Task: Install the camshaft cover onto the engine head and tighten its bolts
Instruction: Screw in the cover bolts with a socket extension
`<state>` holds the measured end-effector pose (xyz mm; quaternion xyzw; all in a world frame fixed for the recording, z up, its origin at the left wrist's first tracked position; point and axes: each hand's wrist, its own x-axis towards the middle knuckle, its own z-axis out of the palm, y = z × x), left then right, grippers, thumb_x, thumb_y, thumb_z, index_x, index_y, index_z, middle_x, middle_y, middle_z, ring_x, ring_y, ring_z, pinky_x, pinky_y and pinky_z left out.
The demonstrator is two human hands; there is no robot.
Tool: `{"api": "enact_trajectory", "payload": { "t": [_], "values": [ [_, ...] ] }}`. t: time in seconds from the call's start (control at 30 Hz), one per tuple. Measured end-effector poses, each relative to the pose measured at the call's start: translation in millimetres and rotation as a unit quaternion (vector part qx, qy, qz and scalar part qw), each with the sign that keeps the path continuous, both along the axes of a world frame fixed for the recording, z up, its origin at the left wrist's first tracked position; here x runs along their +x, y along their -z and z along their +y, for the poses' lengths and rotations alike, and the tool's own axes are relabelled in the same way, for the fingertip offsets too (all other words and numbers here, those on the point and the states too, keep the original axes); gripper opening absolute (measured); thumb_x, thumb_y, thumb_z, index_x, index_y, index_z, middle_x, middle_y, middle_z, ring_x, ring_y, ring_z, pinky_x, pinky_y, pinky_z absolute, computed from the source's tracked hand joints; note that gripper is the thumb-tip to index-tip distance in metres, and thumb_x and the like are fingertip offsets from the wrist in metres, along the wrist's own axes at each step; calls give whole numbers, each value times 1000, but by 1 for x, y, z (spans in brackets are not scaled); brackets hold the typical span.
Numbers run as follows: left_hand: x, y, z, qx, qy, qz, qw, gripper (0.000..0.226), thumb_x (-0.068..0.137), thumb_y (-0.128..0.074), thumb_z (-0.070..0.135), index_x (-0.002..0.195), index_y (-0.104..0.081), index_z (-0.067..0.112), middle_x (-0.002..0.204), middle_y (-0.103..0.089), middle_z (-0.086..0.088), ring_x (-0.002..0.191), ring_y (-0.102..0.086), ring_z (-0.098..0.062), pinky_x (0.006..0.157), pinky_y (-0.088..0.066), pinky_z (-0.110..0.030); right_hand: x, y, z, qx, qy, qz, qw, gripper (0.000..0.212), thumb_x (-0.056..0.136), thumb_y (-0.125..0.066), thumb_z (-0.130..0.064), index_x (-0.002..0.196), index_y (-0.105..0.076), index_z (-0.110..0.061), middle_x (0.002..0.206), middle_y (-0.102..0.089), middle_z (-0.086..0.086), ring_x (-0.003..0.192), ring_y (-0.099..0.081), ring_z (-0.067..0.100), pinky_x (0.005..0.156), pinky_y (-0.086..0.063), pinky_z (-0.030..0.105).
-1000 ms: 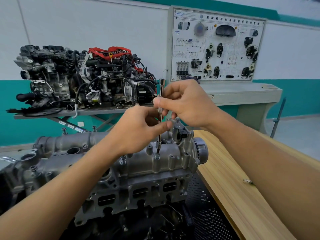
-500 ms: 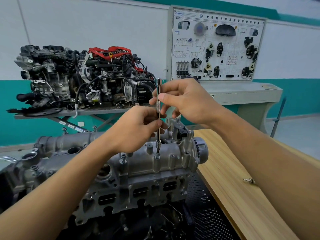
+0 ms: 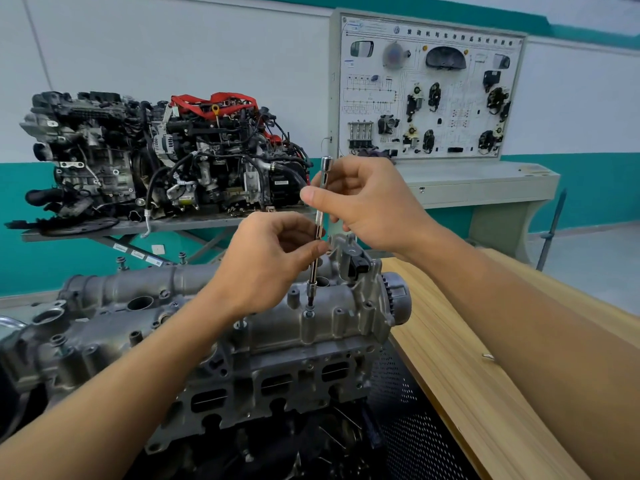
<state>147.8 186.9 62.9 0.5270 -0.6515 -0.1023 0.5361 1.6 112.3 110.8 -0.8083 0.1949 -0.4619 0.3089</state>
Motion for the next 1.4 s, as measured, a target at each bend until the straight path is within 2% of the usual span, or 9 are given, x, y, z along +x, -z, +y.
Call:
{"api": "enact_trajectory", "payload": {
  "t": [0.27, 0.4, 0.57, 0.8, 0.93, 1.03, 1.17, 1.3, 1.4],
  "values": [
    [3, -2, 3, 56, 77, -27, 995, 18, 95, -65, 12, 103, -72, 27, 97, -78, 3, 97, -73, -18, 91, -57, -33, -9, -7, -1, 9, -29, 49, 998, 11, 95, -63, -12, 94, -72, -7, 91, -77, 11, 76, -68, 12, 57, -47, 15],
    [-2, 3, 3, -8, -29, -10, 999, 29, 66, -83, 44, 84, -73, 23, 76, -77, 4, 71, -73, -13, 68, -61, -28, 0, -3, 0, -1, 4, 8, 1000, 11, 87, -75, -18, 80, -68, -16, 78, -74, 9, 67, -67, 13, 53, -46, 16],
    [-3, 7, 0, -35, -44, -3, 998, 8, 79, -82, 20, 83, -75, 17, 72, -76, 2, 67, -73, -15, 68, -61, -33, 3, 0, 0, -10, 8, -2, 1000, 19, 86, -77, -26, 81, -68, -10, 67, -66, 0, 60, -59, 7, 53, -48, 17],
    [1, 7, -1, 39, 65, -22, 997, 19, 99, -56, 3, 108, -70, 12, 93, -79, 1, 92, -74, -9, 85, -57, -23, -6, 0, -2, 3, -43, 77, 996, 11, 97, -61, -17, 96, -72, -20, 103, -73, 11, 87, -67, 24, 61, -47, 14],
    [-1, 8, -1, 47, 76, 36, 995, 27, 86, -71, 27, 109, -70, 13, 93, -79, -3, 93, -75, -19, 83, -60, -33, -8, 0, -2, -27, -18, 68, 997, 18, 92, -70, -21, 76, -70, -13, 79, -70, 9, 69, -61, 19, 69, -52, 38],
    [-3, 9, 1, -11, -9, 49, 999, 43, 64, -82, 40, 94, -72, 11, 78, -77, -5, 76, -75, -26, 74, -62, -44, -2, 3, -1, -34, 6, 31, 999, 32, 84, -79, -25, 63, -60, -11, 58, -53, -2, 53, -43, 6, 54, -38, 25],
    [-1, 12, 1, -59, -21, 34, 997, 28, 70, -82, 32, 81, -71, 9, 71, -75, -3, 65, -74, -22, 63, -62, -37, 5, 7, 2, -46, 14, 10, 999, 36, 82, -81, -30, 60, -58, -12, 48, -47, -14, 46, -39, 1, 48, -33, 16],
    [5, 12, 1, -14, 48, 12, 999, 8, 92, -66, 8, 99, -71, 6, 83, -78, -1, 77, -76, -15, 65, -57, -18, -2, 4, 0, -37, -40, 36, 998, 21, 91, -71, -23, 86, -73, -3, 83, -73, 16, 76, -70, 23, 78, -58, 43],
    [8, 8, 1, 34, 99, 20, 994, 18, 98, -56, 1, 109, -70, 4, 93, -79, -2, 89, -76, -13, 77, -56, -18, -7, 4, -3, -25, -56, 57, 997, 12, 95, -63, -13, 96, -74, -8, 97, -75, 15, 96, -71, 31, 90, -55, 45]
  ]
}}
